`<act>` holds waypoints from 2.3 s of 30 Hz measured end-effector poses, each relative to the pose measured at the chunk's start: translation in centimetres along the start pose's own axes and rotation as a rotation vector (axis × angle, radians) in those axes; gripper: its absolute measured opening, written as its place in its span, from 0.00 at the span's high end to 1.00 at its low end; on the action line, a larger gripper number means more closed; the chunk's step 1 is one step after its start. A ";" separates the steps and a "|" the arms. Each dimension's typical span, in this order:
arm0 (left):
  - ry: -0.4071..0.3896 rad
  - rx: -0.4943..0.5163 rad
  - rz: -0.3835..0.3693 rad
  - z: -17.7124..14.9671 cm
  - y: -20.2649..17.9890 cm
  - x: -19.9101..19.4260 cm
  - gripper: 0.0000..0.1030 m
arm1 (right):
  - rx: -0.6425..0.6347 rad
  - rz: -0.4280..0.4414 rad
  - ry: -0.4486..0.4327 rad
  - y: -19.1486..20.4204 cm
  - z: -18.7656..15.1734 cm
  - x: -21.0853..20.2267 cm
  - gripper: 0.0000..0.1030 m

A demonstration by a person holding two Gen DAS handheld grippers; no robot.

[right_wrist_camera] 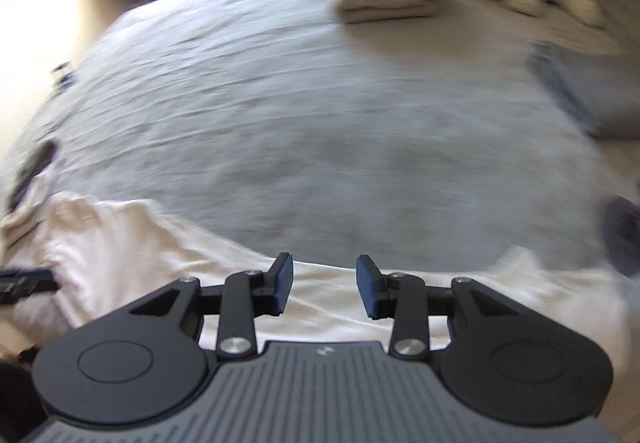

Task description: Fold clothes

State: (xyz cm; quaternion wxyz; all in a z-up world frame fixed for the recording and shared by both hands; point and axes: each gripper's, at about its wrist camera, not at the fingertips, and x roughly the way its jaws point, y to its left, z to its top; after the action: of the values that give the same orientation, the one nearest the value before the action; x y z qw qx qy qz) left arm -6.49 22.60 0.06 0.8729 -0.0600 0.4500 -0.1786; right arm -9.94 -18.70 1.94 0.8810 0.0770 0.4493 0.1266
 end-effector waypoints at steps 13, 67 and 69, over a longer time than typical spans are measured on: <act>-0.076 -0.096 0.189 3.1 6.4 0.4 0.51 | -0.166 0.377 0.129 5.1 2.3 8.2 0.62; -0.126 -0.181 0.135 4.8 10.2 5.7 0.68 | 0.101 0.667 0.222 6.4 5.4 16.0 0.78; -0.141 -0.140 0.173 4.6 9.3 5.5 0.75 | 0.104 0.653 0.202 7.0 5.5 16.1 0.88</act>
State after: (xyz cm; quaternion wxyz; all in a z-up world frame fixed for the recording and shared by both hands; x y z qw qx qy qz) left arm 2.53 28.99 -3.98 0.9083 -0.0941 0.4023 -0.0662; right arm 2.50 -7.38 -5.51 0.7400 0.2486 0.4918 0.3858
